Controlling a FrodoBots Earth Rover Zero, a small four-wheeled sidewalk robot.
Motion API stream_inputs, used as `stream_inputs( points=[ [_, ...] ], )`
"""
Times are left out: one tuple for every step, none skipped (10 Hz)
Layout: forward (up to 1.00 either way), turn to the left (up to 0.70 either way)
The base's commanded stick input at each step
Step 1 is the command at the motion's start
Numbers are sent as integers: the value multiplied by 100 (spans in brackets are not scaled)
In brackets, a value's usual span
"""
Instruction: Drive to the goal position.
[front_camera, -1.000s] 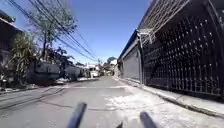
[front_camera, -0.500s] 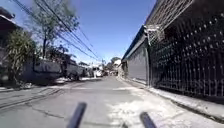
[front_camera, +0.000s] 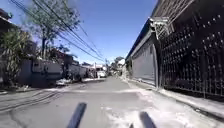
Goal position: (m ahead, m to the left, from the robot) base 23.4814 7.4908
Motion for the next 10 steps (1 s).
stream_inputs(
  points=[
    [100, -27],
    [100, -40],
    [100, -4],
    [100, 10],
    [100, 7],
    [100, 1],
    [100, 5],
    [100, 13],
    [100, 9],
    [100, 12]
  ],
)
